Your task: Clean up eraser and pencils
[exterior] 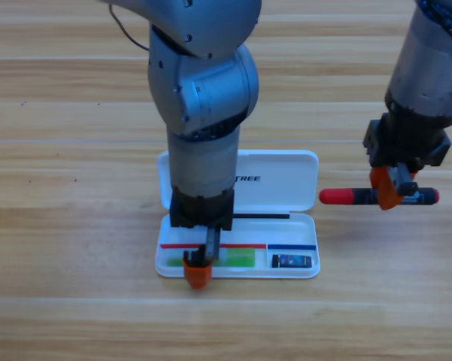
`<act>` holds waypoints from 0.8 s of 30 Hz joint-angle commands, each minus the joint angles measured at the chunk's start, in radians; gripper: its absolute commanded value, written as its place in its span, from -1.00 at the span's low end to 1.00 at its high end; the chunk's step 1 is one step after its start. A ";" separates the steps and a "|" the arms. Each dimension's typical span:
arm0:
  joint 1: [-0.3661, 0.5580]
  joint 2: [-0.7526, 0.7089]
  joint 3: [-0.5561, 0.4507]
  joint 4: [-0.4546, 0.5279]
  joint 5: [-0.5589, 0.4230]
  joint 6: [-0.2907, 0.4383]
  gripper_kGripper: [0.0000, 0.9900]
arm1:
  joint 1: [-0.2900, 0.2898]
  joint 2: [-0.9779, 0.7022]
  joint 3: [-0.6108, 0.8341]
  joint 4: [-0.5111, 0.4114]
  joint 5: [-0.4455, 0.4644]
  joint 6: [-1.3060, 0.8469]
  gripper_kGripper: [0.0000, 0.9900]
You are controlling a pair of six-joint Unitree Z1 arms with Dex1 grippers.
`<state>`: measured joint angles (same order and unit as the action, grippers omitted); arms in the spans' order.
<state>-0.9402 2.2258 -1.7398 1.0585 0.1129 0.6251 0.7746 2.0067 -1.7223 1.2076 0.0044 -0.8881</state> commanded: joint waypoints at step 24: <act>0.382 -0.388 0.020 0.178 0.018 0.094 1.00 | 0.164 0.382 -0.398 0.067 0.008 0.029 -1.00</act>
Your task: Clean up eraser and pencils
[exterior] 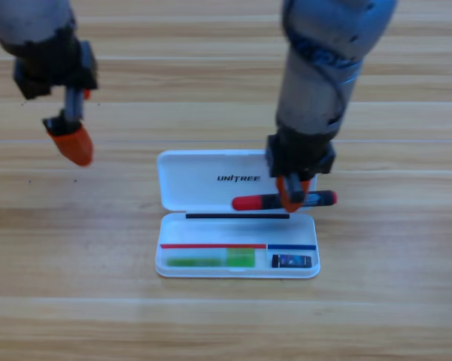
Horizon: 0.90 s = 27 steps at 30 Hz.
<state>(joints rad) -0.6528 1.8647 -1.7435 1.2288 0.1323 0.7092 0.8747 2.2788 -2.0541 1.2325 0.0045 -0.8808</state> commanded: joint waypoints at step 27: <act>0.142 -0.053 0.096 -0.022 0.013 0.007 1.00 | 0.093 0.094 -0.169 0.127 0.038 0.075 0.91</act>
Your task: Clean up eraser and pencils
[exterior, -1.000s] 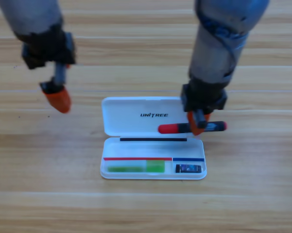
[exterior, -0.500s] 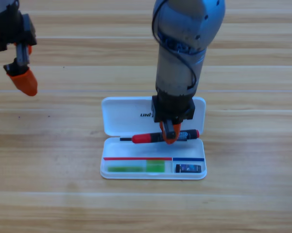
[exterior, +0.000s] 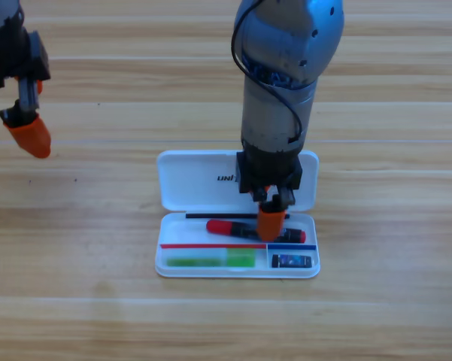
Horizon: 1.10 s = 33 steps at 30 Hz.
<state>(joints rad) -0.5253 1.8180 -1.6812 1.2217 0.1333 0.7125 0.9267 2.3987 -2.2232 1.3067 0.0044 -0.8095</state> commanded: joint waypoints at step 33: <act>0.126 0.265 -0.140 -0.419 -0.149 -0.102 0.91 | 0.070 -0.515 0.057 0.117 0.269 0.316 0.91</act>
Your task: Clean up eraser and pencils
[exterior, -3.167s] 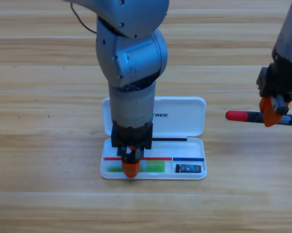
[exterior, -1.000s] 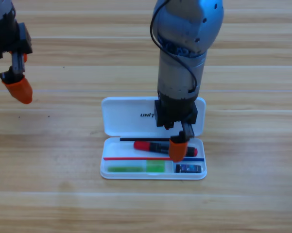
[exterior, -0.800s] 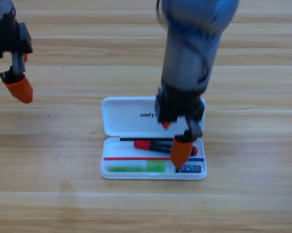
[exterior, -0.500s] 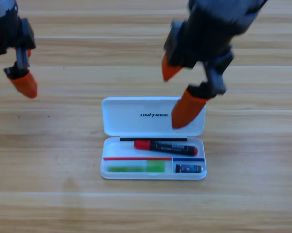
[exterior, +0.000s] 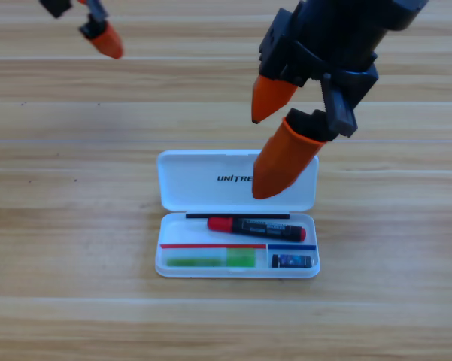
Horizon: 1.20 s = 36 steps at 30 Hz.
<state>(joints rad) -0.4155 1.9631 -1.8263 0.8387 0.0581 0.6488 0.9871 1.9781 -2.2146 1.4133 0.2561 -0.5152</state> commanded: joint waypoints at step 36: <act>0.017 0.201 0.268 -0.242 -0.468 -0.043 -1.00 | 0.008 -0.107 0.081 -0.034 0.018 0.053 0.91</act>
<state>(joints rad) -0.4142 2.1050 -1.5885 0.6067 -0.3840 0.6023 0.9871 1.8486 -2.1565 1.3939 0.2562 -0.4712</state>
